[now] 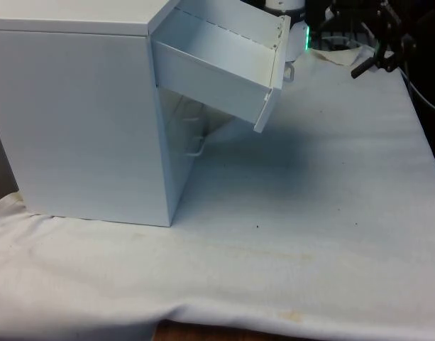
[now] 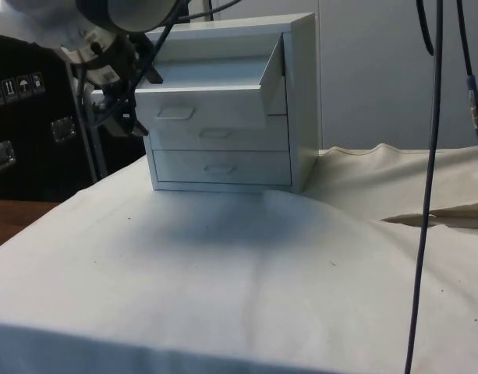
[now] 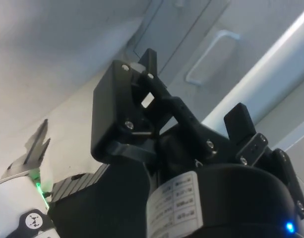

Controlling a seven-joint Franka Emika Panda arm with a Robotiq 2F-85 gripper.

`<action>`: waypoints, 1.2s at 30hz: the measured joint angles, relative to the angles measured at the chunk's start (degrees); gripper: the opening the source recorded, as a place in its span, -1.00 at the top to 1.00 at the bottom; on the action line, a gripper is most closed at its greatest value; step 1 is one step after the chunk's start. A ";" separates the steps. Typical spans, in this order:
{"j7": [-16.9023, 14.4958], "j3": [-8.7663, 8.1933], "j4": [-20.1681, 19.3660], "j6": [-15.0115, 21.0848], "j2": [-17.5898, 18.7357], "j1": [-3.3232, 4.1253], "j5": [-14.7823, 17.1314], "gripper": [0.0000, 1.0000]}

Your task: Open the drawer, then close it.

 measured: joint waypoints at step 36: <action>0.29 0.11 0.11 -0.11 0.23 -0.06 0.06 0.29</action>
